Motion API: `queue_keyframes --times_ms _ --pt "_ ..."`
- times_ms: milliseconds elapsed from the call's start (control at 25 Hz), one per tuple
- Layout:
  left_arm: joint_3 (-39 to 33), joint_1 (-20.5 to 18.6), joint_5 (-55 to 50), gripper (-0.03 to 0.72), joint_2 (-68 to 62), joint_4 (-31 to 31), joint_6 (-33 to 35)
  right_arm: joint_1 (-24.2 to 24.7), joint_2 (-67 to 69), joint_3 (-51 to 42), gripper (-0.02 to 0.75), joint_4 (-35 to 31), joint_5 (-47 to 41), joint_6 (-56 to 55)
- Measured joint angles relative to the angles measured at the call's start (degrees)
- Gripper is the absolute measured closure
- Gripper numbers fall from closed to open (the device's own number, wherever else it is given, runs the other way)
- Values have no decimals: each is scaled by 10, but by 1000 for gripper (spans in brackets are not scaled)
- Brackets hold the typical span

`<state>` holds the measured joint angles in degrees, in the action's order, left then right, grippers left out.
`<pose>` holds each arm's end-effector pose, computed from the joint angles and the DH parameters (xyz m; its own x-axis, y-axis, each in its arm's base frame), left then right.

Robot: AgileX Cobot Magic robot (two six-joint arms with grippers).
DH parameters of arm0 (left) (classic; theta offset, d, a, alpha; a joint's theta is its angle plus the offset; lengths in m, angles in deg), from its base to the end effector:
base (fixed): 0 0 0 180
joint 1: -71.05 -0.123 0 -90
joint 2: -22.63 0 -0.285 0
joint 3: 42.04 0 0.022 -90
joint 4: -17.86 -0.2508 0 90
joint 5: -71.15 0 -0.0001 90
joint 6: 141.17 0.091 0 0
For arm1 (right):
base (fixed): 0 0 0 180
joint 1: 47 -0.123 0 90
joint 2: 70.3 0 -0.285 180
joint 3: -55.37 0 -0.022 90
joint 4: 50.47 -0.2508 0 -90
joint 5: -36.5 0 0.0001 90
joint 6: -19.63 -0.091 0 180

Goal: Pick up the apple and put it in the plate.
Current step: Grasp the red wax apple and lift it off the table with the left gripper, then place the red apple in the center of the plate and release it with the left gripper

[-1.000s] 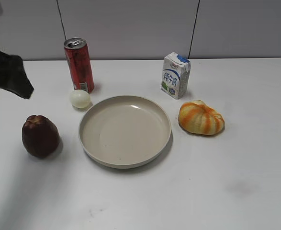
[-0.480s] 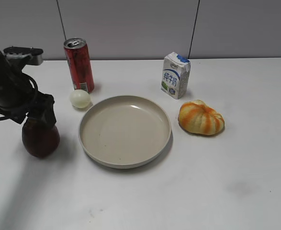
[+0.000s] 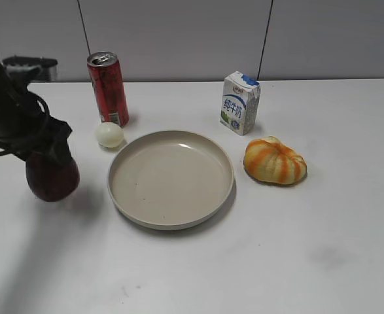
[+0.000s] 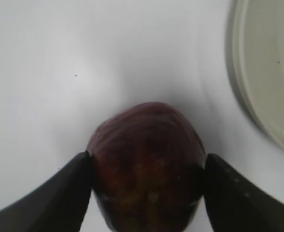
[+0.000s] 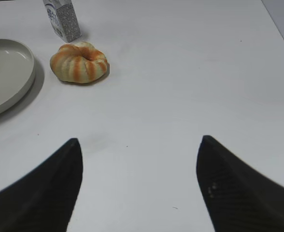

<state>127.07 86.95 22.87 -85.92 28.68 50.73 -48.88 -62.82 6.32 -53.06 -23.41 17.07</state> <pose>0.3233 -0.1054 0.2012 -0.9104 0.3428 -0.2317 0.3762 0.9190 -0.1182 -0.0042 0.0034 0.2762 -0.4482 0.0526 -0.8924 -0.0377 0.9963 0.0776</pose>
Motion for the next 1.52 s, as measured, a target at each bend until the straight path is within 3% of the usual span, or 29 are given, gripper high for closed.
queue_keyframes --times_ms 160,320,560,720,960,1120,1240,1520 --pt "68 8 -47 162 33 28 0 0 0 0 153 0 0 0" --pt "123 54 -36 162 38 46 0 0 0 0 153 0 0 0" --pt "128 139 36 162 2 56 0 0 0 0 153 0 0 0" --pt "128 167 57 162 -67 62 0 0 0 0 153 0 0 0" --pt "128 185 71 163 -135 70 0 0 0 0 153 0 0 0" --pt "128 185 76 42 -137 72 0 0 0 0 153 0 0 0" --pt "140 185 67 8 -135 71 0 0 0 0 153 0 0 0" --pt "241 176 -53 4 -57 19 0 0 0 0 153 0 0 0"
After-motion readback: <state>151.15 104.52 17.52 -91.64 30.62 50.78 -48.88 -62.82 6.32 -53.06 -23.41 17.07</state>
